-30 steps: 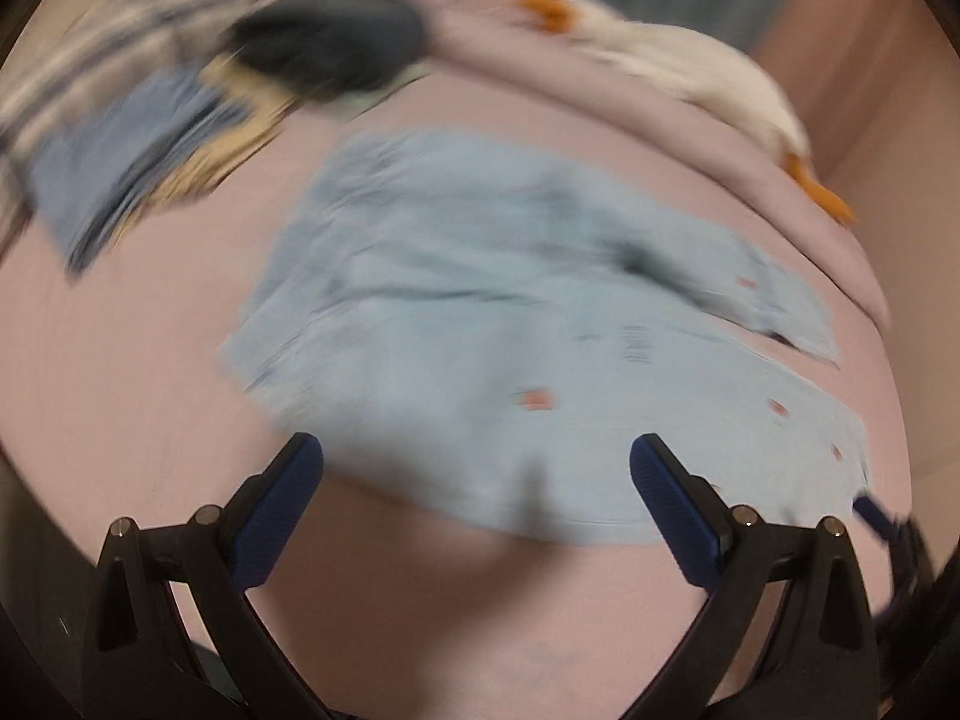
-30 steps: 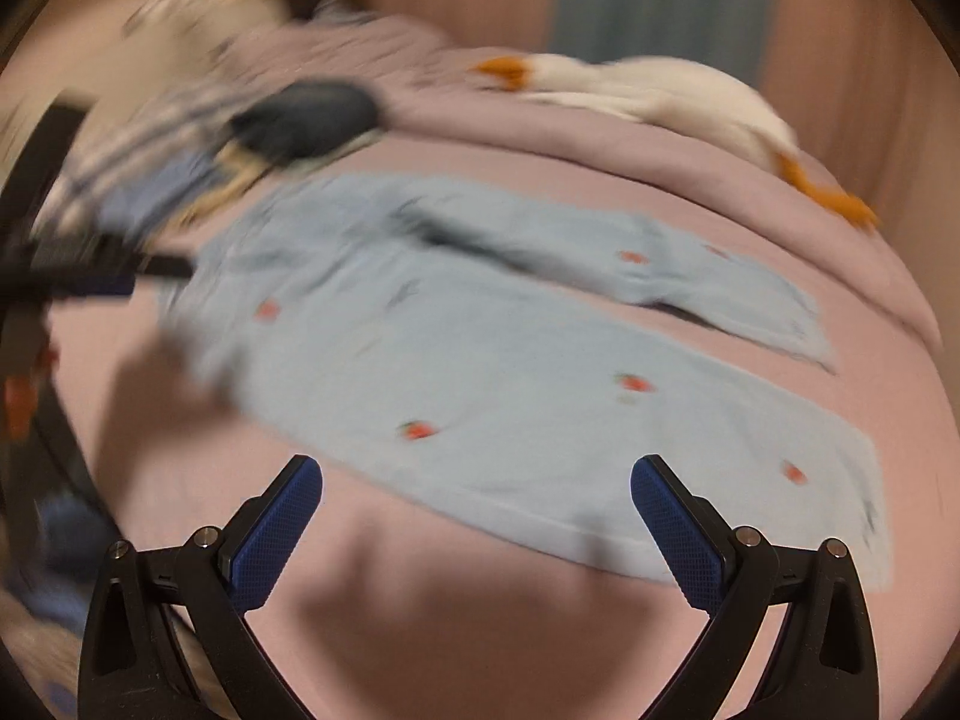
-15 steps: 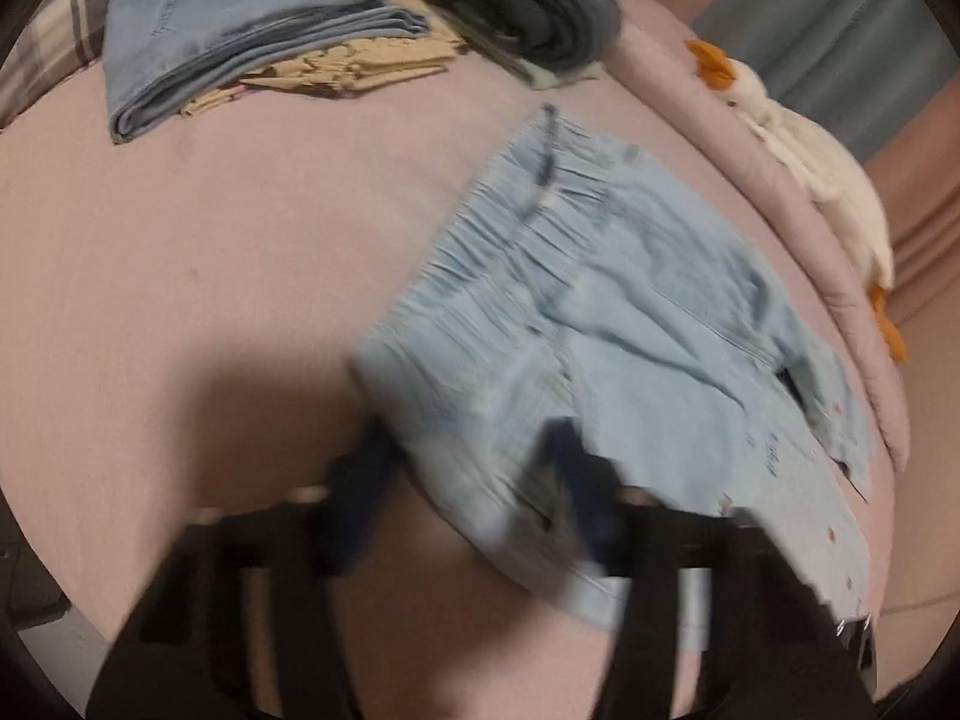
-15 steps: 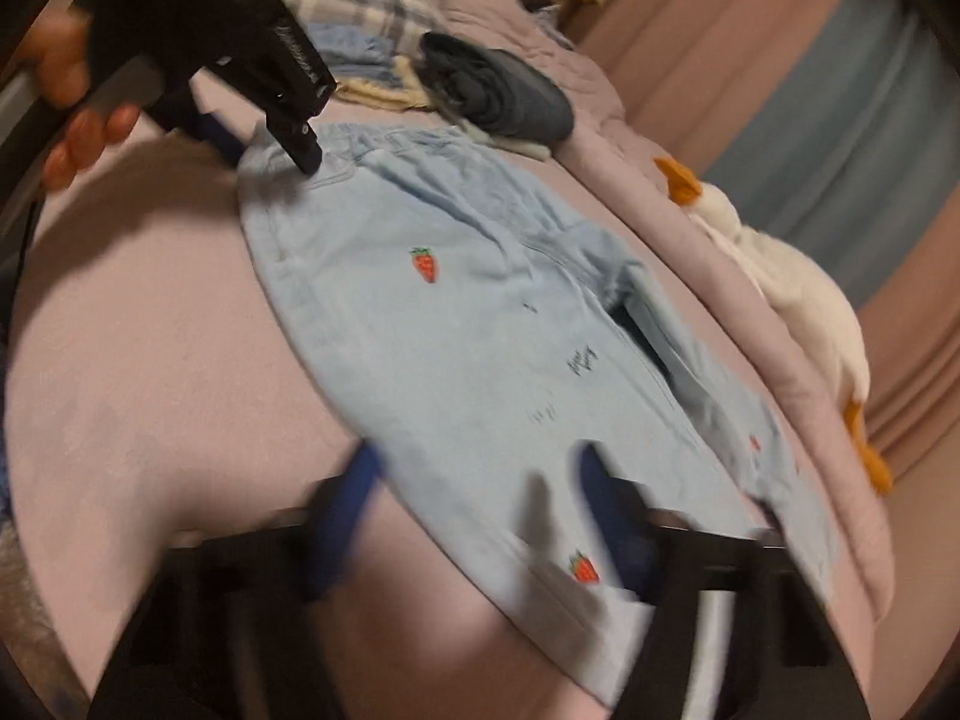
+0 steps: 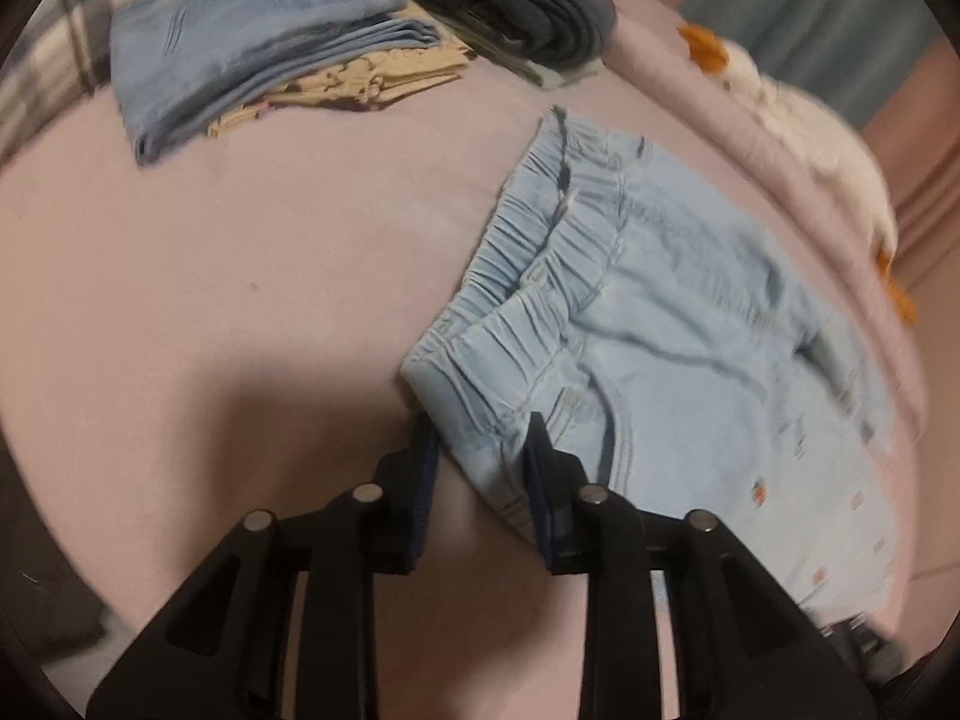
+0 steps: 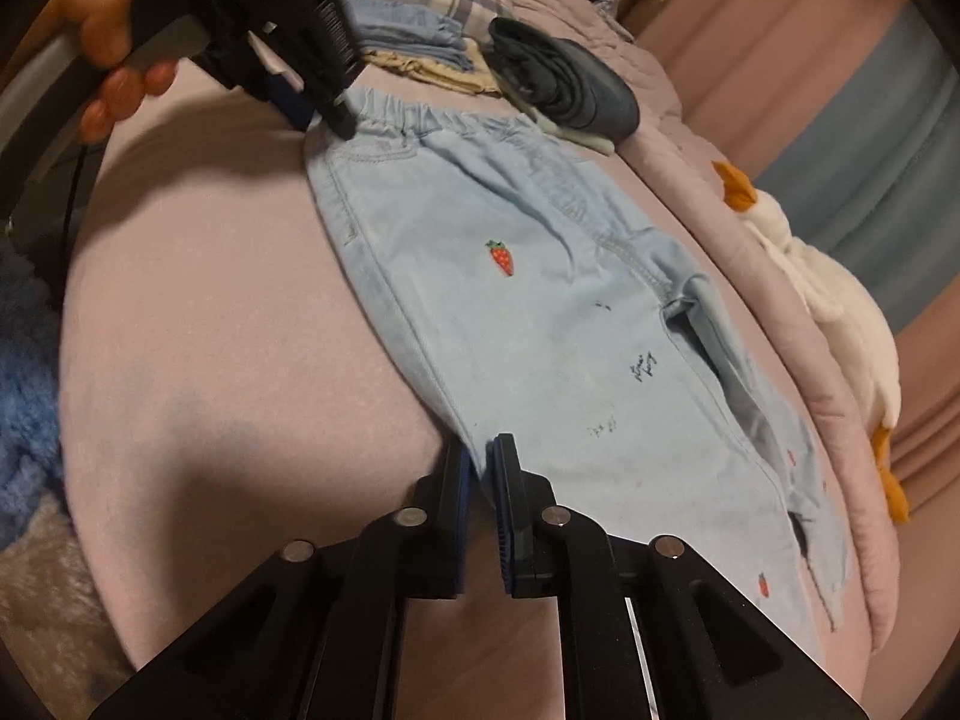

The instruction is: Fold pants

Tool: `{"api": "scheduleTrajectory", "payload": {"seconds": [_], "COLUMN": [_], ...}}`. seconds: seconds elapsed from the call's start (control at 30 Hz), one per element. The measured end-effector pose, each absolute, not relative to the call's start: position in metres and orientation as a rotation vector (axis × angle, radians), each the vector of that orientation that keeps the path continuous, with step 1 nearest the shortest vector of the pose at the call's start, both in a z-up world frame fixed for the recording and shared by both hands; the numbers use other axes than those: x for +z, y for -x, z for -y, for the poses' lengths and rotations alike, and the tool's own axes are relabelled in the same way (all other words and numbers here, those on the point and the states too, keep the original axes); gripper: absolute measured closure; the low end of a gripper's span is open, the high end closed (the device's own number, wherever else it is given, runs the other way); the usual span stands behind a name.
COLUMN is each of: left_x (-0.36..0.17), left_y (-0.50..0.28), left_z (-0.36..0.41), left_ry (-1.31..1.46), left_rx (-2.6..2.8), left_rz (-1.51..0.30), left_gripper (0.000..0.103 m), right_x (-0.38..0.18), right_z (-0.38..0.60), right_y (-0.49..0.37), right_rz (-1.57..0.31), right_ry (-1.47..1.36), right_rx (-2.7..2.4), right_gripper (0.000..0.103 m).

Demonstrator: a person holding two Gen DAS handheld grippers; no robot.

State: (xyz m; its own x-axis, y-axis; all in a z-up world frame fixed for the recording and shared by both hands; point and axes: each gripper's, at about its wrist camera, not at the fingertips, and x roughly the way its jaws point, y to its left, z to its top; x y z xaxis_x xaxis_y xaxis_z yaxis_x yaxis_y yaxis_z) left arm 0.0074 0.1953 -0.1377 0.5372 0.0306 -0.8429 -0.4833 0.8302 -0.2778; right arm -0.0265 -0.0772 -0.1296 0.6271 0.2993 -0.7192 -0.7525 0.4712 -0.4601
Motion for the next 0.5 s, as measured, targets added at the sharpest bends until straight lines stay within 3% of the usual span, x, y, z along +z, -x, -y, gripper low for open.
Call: {"api": "scheduleTrajectory", "payload": {"seconds": [0.07, 0.13, 0.33, 0.5], "left_x": [-0.127, -0.113, -0.094, -0.125], "left_y": [-0.002, 0.010, -0.010, -0.053], "left_z": [-0.192, -0.191, -0.159, -0.119], "left_ry": [0.434, 0.398, 0.312, 0.161], "left_rx": [0.356, 0.362, 0.207, 0.105], "left_rz": [-0.973, -0.925, -0.845, -0.914], "left_gripper": [0.047, 0.047, 0.048, 0.050], "right_x": [-0.114, -0.095, -0.088, -0.121], "right_z": [0.085, 0.101, 0.148, 0.183], "right_y": [0.024, 0.020, -0.047, -0.085], "right_rz": [-0.663, -0.680, -0.811, -0.945], "right_ry": [0.758, 0.633, 0.342, 0.292], "right_rx": [0.748, 0.781, 0.624, 0.457], "right_gripper": [0.074, 0.066, 0.065, 0.065]}}
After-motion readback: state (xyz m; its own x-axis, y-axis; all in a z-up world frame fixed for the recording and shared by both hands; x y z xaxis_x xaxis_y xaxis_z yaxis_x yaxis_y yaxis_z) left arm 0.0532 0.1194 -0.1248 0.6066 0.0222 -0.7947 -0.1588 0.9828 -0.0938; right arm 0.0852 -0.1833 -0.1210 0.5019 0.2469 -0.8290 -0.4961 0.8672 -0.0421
